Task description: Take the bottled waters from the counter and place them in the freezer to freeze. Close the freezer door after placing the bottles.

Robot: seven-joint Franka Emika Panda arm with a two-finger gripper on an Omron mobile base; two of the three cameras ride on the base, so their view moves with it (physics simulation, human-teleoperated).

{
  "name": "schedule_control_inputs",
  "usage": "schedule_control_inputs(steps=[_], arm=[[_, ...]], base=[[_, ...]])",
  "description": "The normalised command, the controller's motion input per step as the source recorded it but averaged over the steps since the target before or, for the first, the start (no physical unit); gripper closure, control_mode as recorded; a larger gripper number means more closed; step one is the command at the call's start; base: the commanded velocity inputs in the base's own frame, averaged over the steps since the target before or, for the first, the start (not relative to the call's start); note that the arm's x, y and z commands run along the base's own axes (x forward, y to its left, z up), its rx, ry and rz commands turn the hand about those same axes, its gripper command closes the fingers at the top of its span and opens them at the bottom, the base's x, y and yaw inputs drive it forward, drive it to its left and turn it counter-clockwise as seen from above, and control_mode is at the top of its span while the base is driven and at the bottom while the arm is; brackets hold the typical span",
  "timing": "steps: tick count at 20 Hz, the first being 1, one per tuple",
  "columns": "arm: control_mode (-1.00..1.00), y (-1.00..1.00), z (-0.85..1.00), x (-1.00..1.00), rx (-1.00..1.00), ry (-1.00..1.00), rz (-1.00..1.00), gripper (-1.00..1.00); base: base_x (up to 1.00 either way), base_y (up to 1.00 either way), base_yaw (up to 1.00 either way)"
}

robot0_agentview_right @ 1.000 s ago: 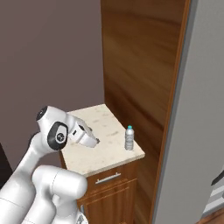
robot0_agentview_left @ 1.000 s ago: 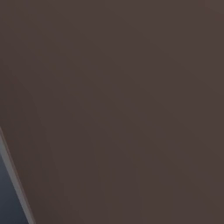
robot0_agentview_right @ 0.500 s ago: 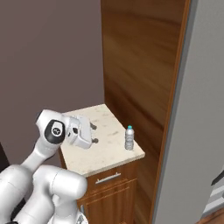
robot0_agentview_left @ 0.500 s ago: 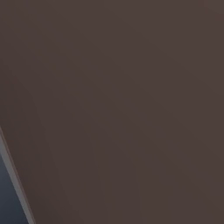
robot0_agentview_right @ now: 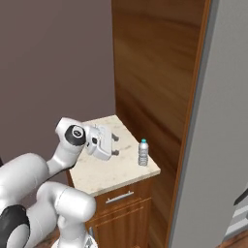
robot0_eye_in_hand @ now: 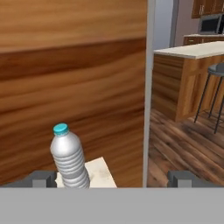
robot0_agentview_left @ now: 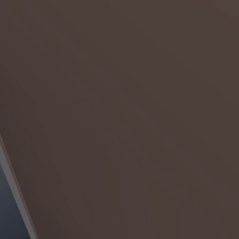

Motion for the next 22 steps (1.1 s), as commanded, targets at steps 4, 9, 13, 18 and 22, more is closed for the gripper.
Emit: schedule_control_inputs(steps=[4, 9, 13, 18, 22], arm=[[-1.00, 0.02, -0.03, 0.03, 0.00, -0.03, 0.00, -1.00], [-1.00, 0.01, -0.12, 0.04, 0.00, -0.03, -0.02, -1.00], [-1.00, -0.04, -0.12, 0.29, 0.00, 0.00, -0.05, -1.00], [-1.00, -0.06, -0.19, 0.23, 0.00, 0.00, -0.06, -1.00], [-1.00, -0.20, -0.23, 0.15, 0.00, 0.01, -0.10, -1.00]], base=[[0.00, 0.00, 0.00], [0.00, 0.00, 0.00], [0.00, 0.00, 0.00], [0.00, 0.00, 0.00], [0.00, 0.00, 0.00]])
